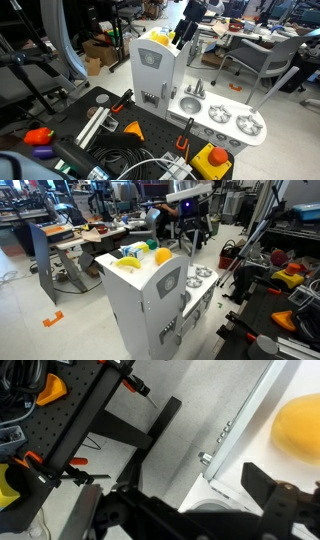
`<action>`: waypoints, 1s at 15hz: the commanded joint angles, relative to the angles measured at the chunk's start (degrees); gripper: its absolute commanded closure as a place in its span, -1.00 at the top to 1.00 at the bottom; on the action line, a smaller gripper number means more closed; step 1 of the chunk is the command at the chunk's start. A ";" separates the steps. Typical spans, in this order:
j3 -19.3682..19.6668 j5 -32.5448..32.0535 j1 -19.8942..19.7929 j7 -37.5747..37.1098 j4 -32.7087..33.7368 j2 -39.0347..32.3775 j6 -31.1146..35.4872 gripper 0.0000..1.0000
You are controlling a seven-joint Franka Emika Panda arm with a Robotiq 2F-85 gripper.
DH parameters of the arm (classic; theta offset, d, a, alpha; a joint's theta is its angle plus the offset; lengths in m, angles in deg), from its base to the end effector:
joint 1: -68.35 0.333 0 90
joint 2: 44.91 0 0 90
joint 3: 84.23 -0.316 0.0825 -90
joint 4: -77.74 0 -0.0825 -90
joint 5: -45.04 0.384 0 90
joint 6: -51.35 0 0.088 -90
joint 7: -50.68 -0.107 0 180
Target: Open the cupboard
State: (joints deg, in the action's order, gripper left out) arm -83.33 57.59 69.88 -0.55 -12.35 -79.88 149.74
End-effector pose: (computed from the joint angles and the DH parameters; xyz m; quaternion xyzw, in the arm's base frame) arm 0.6420 0.0284 0.2582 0.8578 -0.4498 -0.2485 0.0131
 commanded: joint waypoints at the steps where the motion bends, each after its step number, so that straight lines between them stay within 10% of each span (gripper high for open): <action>1: 0.51 1.63 1.03 -4.07 7.35 -4.74 -6.19 1.00; 15: -0.18 6.34 0.91 -8.70 16.19 -12.14 -12.93 1.00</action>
State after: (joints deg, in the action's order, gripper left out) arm -83.45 62.51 70.67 -7.53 1.65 -90.68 140.03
